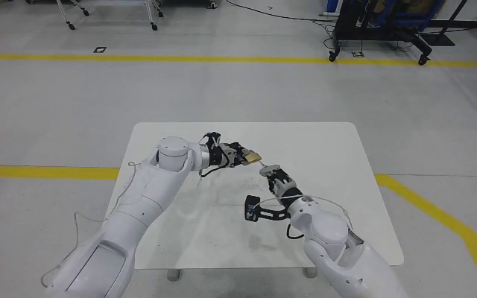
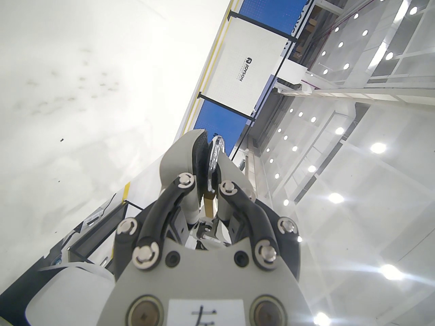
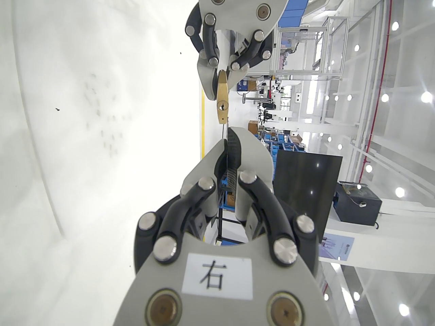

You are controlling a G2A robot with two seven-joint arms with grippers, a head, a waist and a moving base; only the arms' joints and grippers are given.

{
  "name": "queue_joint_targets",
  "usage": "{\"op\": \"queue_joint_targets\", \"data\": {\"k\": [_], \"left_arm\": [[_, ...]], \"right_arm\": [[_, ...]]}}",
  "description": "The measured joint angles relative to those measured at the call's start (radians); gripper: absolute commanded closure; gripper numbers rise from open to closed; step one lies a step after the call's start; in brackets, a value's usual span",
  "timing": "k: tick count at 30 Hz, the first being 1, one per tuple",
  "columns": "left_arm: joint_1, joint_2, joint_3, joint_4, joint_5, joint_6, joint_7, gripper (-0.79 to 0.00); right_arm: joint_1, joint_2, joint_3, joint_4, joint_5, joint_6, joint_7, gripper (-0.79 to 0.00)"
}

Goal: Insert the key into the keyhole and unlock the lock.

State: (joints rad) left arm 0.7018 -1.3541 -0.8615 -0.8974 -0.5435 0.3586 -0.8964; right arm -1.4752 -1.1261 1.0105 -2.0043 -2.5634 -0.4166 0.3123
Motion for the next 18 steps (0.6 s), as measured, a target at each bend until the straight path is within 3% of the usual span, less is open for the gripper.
{"op": "queue_joint_targets", "data": {"k": [18], "left_arm": [[0.019, 0.005, -0.012, -0.033, 0.032, 0.005, -0.012, 0.0]], "right_arm": [[0.027, -0.021, -0.028, 0.016, -0.012, -0.042, 0.046, 0.0]]}}
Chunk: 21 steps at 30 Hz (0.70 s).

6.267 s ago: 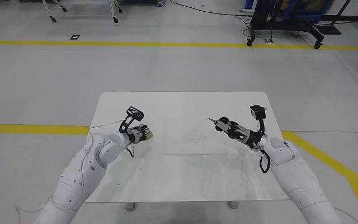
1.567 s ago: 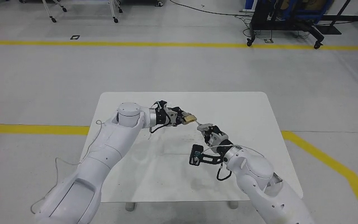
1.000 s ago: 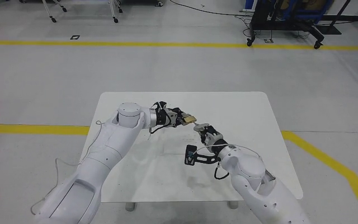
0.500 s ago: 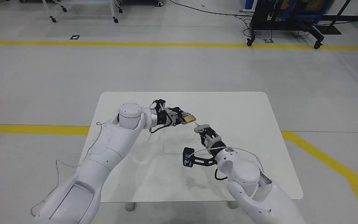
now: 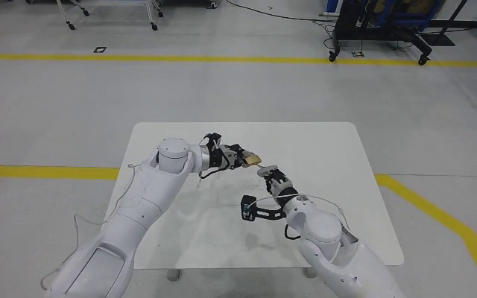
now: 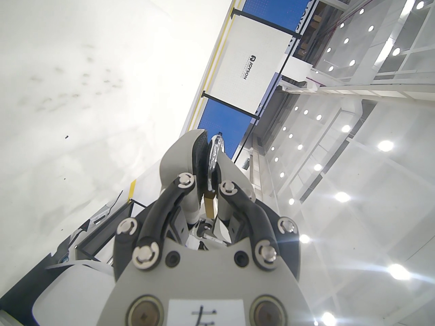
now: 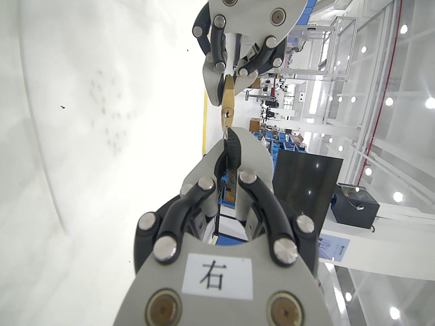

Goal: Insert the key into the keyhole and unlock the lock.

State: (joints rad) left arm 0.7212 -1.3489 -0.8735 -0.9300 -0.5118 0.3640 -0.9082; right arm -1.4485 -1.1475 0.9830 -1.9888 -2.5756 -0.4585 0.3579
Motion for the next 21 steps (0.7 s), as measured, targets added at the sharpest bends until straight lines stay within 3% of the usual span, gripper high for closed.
{"op": "queue_joint_targets", "data": {"k": [21], "left_arm": [[0.006, -0.002, -0.005, -0.011, 0.021, 0.012, 0.013, 0.0]], "right_arm": [[-0.001, -0.018, 0.007, 0.004, -0.015, -0.005, 0.039, 0.0]]}}
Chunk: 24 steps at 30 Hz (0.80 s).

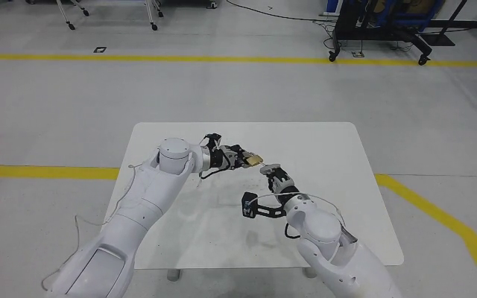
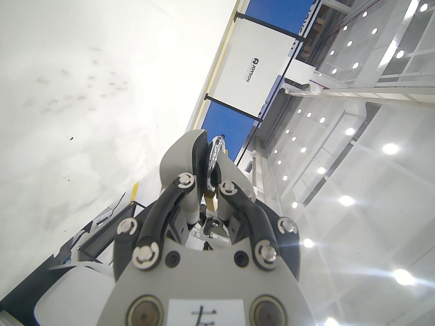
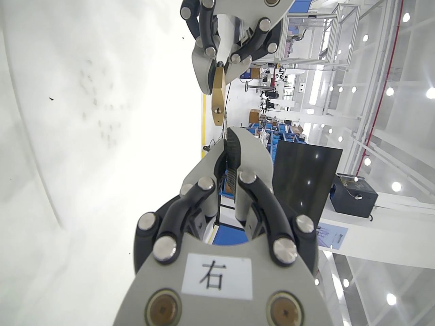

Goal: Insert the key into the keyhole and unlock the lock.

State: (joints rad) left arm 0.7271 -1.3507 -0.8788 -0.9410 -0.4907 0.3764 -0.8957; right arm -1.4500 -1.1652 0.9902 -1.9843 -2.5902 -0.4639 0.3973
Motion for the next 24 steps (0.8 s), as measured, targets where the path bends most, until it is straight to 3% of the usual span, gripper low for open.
{"op": "queue_joint_targets", "data": {"k": [24], "left_arm": [[0.003, -0.003, -0.012, 0.001, -0.001, 0.005, 0.002, 0.0]], "right_arm": [[-0.013, -0.011, 0.015, 0.001, -0.029, -0.025, -0.019, 0.0]]}}
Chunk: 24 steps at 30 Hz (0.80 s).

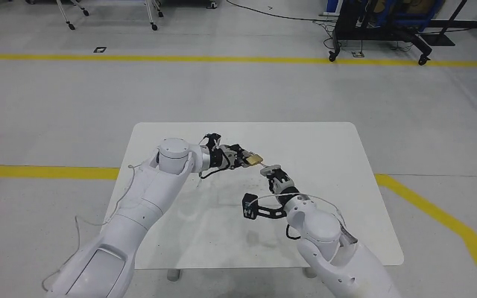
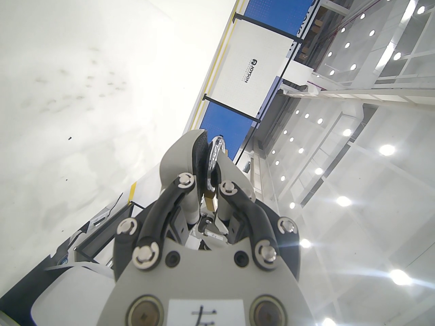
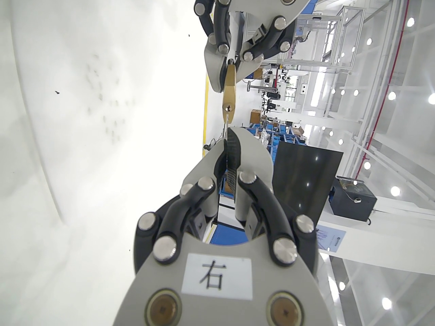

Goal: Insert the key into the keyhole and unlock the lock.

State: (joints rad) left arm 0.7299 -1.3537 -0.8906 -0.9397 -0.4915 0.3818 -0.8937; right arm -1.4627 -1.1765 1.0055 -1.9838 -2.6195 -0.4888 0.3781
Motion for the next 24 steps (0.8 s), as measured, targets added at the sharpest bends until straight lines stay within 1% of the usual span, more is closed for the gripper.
{"op": "queue_joint_targets", "data": {"k": [14, 24], "left_arm": [[0.0, -0.002, 0.0, 0.001, 0.014, 0.002, 0.004, 0.0], [0.005, -0.001, -0.007, -0.006, 0.016, 0.004, 0.009, 0.0]], "right_arm": [[0.028, -0.017, -0.023, 0.027, -0.015, -0.01, 0.029, 0.0], [0.006, -0.019, -0.018, 0.006, -0.044, -0.012, 0.02, 0.0]]}}
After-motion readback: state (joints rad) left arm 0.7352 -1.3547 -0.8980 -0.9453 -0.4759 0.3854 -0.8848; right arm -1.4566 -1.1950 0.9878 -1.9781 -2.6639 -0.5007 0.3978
